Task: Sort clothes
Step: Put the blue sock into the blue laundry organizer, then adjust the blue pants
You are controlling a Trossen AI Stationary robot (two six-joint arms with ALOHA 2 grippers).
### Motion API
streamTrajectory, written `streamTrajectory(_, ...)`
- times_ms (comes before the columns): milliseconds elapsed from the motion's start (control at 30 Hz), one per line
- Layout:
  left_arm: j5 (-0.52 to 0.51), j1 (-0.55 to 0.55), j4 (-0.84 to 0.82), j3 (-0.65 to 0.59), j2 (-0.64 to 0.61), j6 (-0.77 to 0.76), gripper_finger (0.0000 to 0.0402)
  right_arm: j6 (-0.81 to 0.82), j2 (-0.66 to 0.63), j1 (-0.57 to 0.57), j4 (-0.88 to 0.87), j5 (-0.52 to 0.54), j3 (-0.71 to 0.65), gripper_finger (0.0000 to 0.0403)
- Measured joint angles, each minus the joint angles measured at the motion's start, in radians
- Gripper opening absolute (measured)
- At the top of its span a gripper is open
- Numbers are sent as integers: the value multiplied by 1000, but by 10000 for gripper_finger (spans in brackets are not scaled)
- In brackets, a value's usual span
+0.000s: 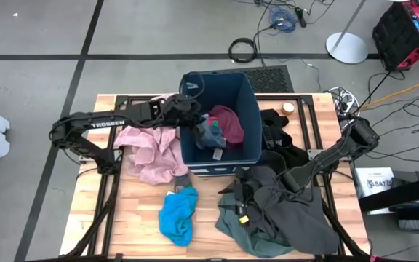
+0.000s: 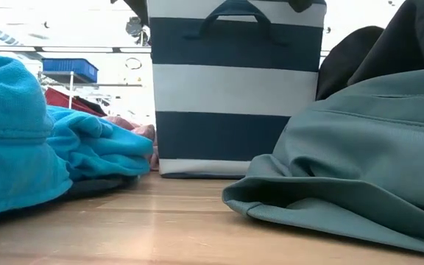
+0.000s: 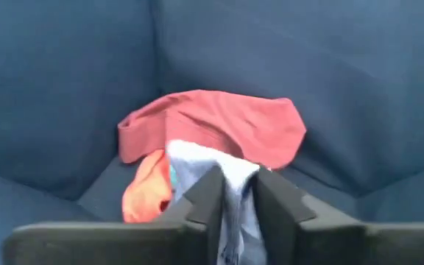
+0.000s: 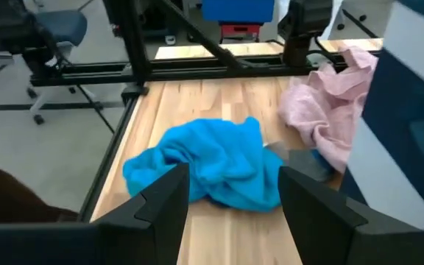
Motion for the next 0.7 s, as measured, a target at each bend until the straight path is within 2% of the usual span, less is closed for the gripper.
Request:
streamTrajectory(133,11,1,-18,15,-8,-19,139,16,0,1,6,4,0,196)
streamTrajectory(233,10,13,-10,47,-14,46,171,10,0,3,2,3,0,196)
streamTrajectory(367,12,11,0,99,-41,163,189,4,0,2,0,1,0,196)
streamTrajectory(433,48,-5,1,113,-78,197,190,2,0,2,-1,2,0,196)
streamTrajectory(533,116,-57,-22,115,-163,207,191,5,0,2,-4,2,0,196)
streamTrajectory(600,118,-120,-56,100,-230,188,191,5,0,3,-6,1,0,196)
streamTrajectory(700,14,-260,-93,54,-332,131,191,5,0,3,-17,1,0,196)
